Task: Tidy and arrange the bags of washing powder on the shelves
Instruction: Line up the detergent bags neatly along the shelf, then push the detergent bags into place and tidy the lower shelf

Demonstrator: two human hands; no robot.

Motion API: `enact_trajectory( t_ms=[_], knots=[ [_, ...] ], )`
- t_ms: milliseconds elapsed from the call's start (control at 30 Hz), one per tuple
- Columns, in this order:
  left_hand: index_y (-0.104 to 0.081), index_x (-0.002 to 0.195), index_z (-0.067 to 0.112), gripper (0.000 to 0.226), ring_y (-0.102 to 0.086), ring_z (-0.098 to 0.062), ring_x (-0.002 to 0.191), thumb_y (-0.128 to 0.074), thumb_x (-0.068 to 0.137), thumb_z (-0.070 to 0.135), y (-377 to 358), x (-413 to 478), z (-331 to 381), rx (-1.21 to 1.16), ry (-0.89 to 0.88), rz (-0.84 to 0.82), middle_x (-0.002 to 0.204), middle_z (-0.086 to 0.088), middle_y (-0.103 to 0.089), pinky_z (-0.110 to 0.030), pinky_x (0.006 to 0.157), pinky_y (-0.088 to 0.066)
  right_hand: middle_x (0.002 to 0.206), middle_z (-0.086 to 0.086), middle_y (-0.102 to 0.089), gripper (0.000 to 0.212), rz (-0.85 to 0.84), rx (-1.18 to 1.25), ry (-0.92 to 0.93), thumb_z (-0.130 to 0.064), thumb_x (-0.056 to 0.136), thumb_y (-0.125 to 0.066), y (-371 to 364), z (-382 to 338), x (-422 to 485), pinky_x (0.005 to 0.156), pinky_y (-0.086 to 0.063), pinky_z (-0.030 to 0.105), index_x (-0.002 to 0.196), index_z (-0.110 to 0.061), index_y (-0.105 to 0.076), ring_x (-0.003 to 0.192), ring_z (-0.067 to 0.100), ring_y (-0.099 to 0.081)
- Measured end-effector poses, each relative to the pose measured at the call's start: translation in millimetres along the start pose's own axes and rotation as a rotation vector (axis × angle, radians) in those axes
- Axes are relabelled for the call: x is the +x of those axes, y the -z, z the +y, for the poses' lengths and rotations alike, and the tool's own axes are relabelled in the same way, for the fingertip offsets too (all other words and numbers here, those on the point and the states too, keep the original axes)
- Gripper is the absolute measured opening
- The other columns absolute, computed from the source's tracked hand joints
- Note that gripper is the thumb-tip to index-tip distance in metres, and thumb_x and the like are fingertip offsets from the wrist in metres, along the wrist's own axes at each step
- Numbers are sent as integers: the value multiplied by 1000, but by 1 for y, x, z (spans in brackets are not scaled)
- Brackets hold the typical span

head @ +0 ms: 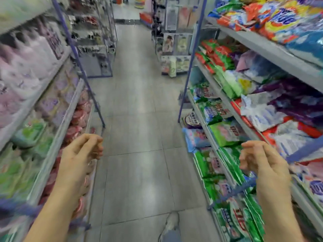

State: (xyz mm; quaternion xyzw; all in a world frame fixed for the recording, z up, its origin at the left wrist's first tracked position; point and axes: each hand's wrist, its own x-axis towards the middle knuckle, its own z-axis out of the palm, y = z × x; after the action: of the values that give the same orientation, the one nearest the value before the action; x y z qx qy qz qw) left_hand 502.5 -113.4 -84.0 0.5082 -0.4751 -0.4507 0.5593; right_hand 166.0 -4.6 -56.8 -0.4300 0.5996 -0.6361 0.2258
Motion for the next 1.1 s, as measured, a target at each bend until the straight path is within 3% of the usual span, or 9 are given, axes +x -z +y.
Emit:
enact_trajectory(
  t_ms=[100, 200, 467, 567, 700, 800, 967, 1033, 1100],
  knots=[
    [-71, 71, 33, 36, -57, 0, 54, -49, 96, 18, 1, 50, -15, 27, 30, 30, 61, 12, -65, -10, 46, -42, 60, -2, -58, 28, -16, 26, -32, -42, 88, -46, -30, 25, 49, 47, -42, 13, 77, -26, -66, 51, 8, -50],
    [-71, 73, 30, 30, -58, 1, 56, -51, 93, 22, -16, 112, -22, 15, 9, 67, 65, 12, -67, -9, 52, -45, 61, -5, -59, 32, -17, 4, -33, -26, 98, -42, -57, 48, 114, 49, -43, 11, 77, -25, -66, 51, 5, -51],
    [-74, 69, 30, 40, -60, 0, 55, -49, 96, 13, -127, 301, -7, -28, -44, 43, 60, 10, -66, -10, 55, -50, 61, -2, -58, 30, 30, 48, 8, -36, 90, -42, -94, 63, 312, 50, -42, 16, 78, -18, -62, 53, 11, -48],
    [-74, 69, 31, 47, -62, 1, 57, -43, 99, 13, -171, 357, -5, -19, -35, -51, 62, 12, -68, -12, 56, -51, 61, -2, -58, 31, 55, 29, 11, -36, 88, -43, -101, 72, 367, 51, -43, 16, 79, -14, -62, 52, 11, -49],
    [-64, 84, 19, 24, -64, 5, 68, -45, 98, 20, -231, 432, -11, -5, -78, -181, 73, 18, -69, -7, 59, -50, 62, 0, -59, 30, 123, -31, 46, -38, 88, -44, -102, 83, 431, 52, -45, 17, 79, -19, -66, 52, 12, -50],
    [-67, 76, 17, 37, -61, -1, 56, -39, 99, 10, -281, 502, -23, -71, -83, -240, 61, 10, -66, -11, 52, -48, 66, 1, -60, 33, 240, -59, 69, -46, 86, -46, -103, 90, 475, 54, -46, 17, 81, -20, -66, 53, 12, -50],
    [-63, 80, 9, 24, -59, -4, 53, -46, 97, 10, -362, 611, -45, -132, -95, -368, 57, 7, -64, -13, 50, -48, 70, -2, -61, 45, 391, -110, 158, -64, 81, -51, -118, 101, 545, 51, -45, 18, 84, -22, -67, 55, 13, -49],
    [-63, 80, 9, 24, -58, -4, 53, -46, 97, 10, -402, 678, -38, -101, -108, -516, 56, 7, -63, -13, 50, -48, 69, -5, -61, 40, 502, -144, 188, -62, 81, -51, -133, 107, 591, 51, -43, 16, 82, -26, -68, 54, 11, -48],
    [-65, 77, 12, 28, -58, -4, 52, -46, 97, 9, -415, 700, -35, -104, -126, -552, 56, 7, -63, -13, 50, -47, 66, -8, -59, 38, 495, -124, 209, -64, 80, -52, -142, 95, 612, 53, -41, 15, 81, -29, -68, 55, 9, -47]
  ],
)
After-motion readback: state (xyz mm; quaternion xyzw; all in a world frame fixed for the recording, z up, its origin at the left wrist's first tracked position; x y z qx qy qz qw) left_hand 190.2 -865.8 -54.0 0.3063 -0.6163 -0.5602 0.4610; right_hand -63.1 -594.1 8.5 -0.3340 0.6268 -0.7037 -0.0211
